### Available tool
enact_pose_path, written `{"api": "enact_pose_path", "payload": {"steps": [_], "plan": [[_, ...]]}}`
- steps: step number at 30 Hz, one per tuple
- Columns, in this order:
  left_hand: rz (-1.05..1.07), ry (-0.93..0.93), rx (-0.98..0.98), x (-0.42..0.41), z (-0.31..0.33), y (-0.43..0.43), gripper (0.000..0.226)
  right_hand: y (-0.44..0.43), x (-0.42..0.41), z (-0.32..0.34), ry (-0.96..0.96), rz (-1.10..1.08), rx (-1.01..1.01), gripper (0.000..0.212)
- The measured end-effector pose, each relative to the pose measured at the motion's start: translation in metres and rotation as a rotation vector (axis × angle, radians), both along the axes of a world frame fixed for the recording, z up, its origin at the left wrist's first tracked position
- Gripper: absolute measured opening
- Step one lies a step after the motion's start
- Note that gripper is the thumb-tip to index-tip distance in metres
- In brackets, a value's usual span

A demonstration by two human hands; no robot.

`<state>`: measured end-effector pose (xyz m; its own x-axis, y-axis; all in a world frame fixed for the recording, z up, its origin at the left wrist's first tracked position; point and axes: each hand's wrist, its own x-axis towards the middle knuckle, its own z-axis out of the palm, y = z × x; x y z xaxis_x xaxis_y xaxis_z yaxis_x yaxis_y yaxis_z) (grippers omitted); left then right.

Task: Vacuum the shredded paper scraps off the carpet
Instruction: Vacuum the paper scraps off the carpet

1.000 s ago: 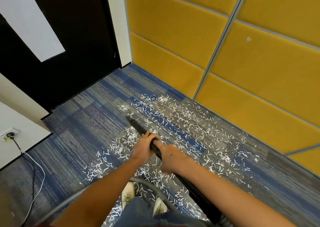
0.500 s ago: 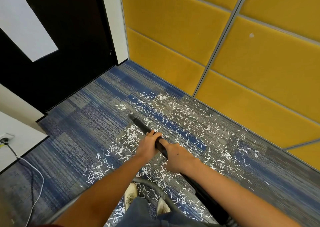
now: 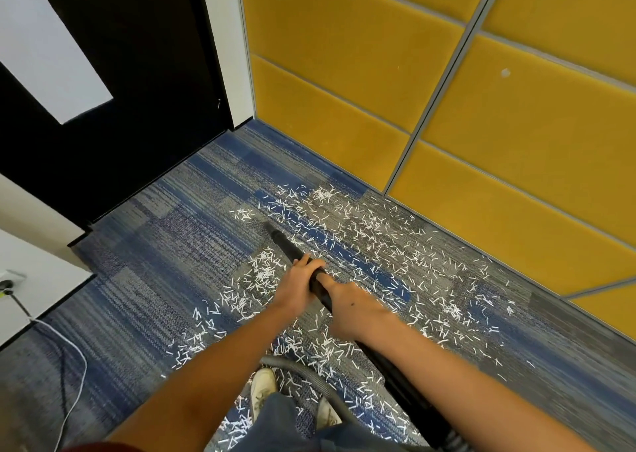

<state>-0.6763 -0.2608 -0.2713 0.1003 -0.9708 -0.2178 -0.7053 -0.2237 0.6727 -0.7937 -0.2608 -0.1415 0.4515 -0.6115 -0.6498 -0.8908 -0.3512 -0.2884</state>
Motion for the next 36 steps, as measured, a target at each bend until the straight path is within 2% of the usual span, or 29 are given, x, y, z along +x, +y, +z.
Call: {"api": "enact_pose_path", "payload": {"steps": [4, 7, 16, 24, 28, 36], "plan": [[0.017, -0.016, 0.012, 0.013, 0.005, 0.005, 0.051, 0.003, 0.013, 0.000, 0.011, 0.026, -0.024, 0.072], [0.038, -0.036, 0.029, 0.025, 0.007, 0.007, 0.055, 0.001, 0.025, -0.001, 0.003, 0.032, -0.014, 0.077], [0.088, -0.030, 0.045, 0.068, 0.011, 0.012, 0.055, 0.000, 0.067, -0.005, -0.018, 0.082, 0.014, 0.080], [0.107, -0.034, 0.031, 0.075, 0.016, 0.000, 0.042, -0.008, 0.081, -0.005, 0.052, 0.037, -0.010, 0.081], [0.044, -0.001, 0.017, 0.073, 0.017, -0.007, 0.052, -0.012, 0.078, -0.003, 0.023, 0.001, -0.015, 0.080], [0.033, 0.020, 0.011, 0.077, 0.015, -0.006, 0.053, -0.007, 0.082, -0.001, 0.045, 0.010, -0.017, 0.081]]}}
